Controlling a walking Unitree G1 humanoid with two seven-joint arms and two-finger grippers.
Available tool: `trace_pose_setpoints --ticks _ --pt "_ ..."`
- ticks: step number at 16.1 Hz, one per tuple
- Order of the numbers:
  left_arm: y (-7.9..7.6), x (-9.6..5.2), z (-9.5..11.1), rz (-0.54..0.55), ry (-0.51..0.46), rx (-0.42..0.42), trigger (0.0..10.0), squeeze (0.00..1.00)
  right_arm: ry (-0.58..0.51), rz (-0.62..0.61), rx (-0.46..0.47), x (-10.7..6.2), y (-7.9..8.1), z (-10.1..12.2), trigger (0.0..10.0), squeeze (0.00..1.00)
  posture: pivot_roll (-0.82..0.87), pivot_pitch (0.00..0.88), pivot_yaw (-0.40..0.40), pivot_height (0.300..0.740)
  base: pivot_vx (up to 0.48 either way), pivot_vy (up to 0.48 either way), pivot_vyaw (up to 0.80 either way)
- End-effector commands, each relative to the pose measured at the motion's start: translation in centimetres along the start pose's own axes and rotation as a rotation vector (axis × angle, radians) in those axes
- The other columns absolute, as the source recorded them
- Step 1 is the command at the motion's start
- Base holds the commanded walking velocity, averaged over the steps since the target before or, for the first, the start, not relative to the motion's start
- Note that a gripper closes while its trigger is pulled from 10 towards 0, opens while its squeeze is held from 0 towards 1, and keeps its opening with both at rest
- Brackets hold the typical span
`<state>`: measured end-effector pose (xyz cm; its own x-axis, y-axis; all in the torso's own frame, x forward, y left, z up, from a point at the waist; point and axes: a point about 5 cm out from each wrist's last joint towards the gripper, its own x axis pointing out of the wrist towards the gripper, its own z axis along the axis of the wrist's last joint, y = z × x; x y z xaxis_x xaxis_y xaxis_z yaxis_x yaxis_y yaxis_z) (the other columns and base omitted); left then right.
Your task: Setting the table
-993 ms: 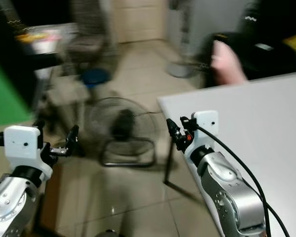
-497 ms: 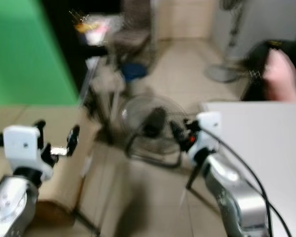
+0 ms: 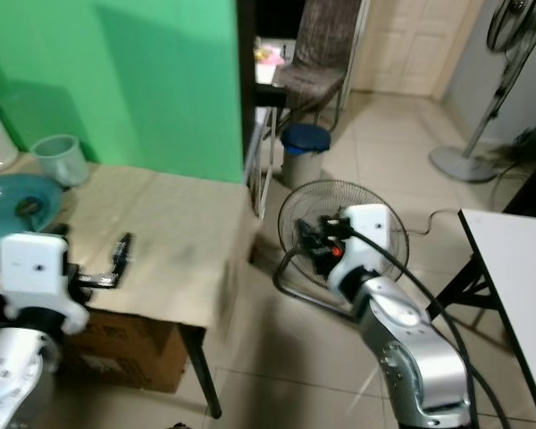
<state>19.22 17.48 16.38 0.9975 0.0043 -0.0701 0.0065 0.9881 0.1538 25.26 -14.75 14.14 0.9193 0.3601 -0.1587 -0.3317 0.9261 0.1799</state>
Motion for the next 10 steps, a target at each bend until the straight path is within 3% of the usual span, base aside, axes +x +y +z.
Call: trace_pose_setpoints --ticks 1,3,6,10 --pt "-0.4 0.2 0.3 -0.016 -0.012 -0.007 10.0 0.00 -0.009 -0.031 -0.019 -0.2 -0.8 0.3 10.0 0.00 -0.02 0.000 0.022 0.740 0.000 0.270 0.00" --pt "-0.3 0.2 0.3 -0.013 -0.011 0.008 10.0 0.00 -0.041 -0.092 -0.047 -0.1 -1.5 0.8 10.0 0.00 -0.02 0.000 0.020 0.740 0.000 0.268 0.00" --pt "0.6 0.4 0.6 0.007 -0.020 0.032 10.0 0.00 -0.071 -0.083 0.013 0.0 -1.0 0.9 10.0 0.00 -0.02 0.000 0.020 0.740 0.000 0.273 0.00" --pt "0.6 0.6 0.5 -0.002 -0.020 0.046 10.0 0.00 0.007 -0.067 -0.037 0.1 0.0 -0.5 10.0 0.00 -0.02 0.000 0.026 0.740 0.000 0.277 0.00"
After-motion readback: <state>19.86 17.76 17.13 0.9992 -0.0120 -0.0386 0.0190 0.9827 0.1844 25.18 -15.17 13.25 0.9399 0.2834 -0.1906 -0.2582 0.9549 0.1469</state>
